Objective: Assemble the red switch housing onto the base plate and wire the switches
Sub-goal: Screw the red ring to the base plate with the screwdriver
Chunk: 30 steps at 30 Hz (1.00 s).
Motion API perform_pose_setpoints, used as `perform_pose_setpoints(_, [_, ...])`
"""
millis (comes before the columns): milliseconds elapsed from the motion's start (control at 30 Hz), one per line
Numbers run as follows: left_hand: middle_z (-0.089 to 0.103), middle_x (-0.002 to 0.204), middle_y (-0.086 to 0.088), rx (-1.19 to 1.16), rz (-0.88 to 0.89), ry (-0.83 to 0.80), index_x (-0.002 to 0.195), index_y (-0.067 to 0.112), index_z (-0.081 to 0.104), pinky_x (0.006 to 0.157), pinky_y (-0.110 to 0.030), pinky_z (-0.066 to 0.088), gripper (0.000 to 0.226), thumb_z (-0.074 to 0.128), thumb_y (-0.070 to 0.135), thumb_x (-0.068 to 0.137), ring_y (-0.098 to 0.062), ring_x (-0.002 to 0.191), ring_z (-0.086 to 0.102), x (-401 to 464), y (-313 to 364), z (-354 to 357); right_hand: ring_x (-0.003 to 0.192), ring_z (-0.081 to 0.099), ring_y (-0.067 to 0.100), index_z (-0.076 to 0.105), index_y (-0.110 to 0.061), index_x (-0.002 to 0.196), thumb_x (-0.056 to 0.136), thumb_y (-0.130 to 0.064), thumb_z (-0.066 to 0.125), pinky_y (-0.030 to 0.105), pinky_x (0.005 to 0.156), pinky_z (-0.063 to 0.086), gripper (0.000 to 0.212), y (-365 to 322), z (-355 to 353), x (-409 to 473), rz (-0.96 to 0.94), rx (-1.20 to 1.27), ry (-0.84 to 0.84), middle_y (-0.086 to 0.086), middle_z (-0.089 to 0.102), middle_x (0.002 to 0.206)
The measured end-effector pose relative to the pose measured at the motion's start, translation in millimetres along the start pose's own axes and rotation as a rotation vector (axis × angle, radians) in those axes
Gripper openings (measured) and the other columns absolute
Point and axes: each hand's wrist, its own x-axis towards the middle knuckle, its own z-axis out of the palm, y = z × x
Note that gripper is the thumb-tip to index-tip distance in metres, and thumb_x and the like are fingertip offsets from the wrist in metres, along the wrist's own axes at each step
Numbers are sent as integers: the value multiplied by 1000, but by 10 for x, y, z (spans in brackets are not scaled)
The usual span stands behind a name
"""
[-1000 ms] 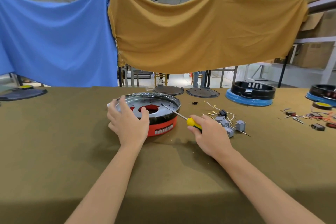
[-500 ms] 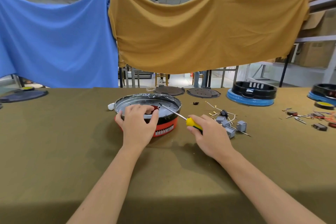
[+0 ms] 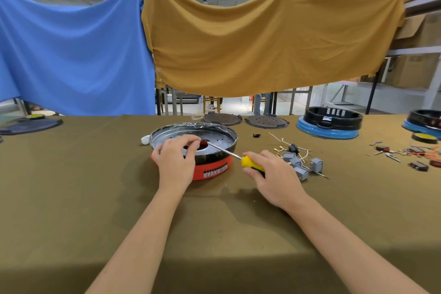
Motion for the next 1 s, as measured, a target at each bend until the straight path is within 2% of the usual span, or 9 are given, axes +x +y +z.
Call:
perform_pose_setpoints(167, [63, 97, 24, 7, 4, -7, 96, 30, 72, 98, -29, 17, 14, 61, 22, 97, -6, 103, 52, 14, -2, 2, 86, 58, 13, 56, -30, 136, 98, -41, 56, 31, 72, 50, 40, -3, 0, -1, -25, -11, 16, -7, 57, 100])
perform_pose_setpoints(467, [63, 95, 23, 15, 46, -24, 95, 29, 72, 95, -26, 17, 15, 62, 18, 96, -8, 102, 54, 9, -9, -10, 86, 57, 12, 56, -30, 136, 97, -41, 57, 27, 72, 49, 40, -4, -18, -4, -45, -25, 13, -7, 58, 102])
perform_pose_setpoints(667, [71, 96, 8, 163, 228, -67, 95, 23, 76, 90, -25, 18, 16, 63, 12, 95, -17, 104, 59, 30, -71, -79, 82, 58, 14, 58, -28, 134, 97, -37, 59, 33, 69, 53, 38, 9, -70, -1, -89, -84, 13, -4, 59, 102])
perform_pose_setpoints(767, [70, 92, 8, 224, 300, -107, 95, 21, 76, 88, -25, 18, 17, 63, 10, 94, -19, 102, 60, 65, -99, -120, 75, 58, 19, 63, -23, 129, 94, -31, 65, 39, 62, 52, 36, 5, -106, 1, -129, -147, 47, 0, 59, 95])
perform_pose_setpoints(867, [70, 89, 4, 258, 364, -166, 95, 16, 76, 85, -26, 19, 16, 64, 5, 92, -23, 97, 60, 128, -81, -144, 67, 59, 23, 70, -15, 120, 87, -22, 75, 37, 53, 50, 34, 9, -139, -7, -174, -192, 123, 5, 62, 86])
perform_pose_setpoints(1000, [70, 90, -4, 362, 512, -283, 97, 9, 77, 81, -31, 31, 17, 65, -2, 90, -28, 92, 59, 257, -40, -194, 78, 60, 20, 60, -23, 134, 95, -31, 63, 38, 64, 52, 39, 58, -134, 3, -140, -140, 33, -1, 61, 98])
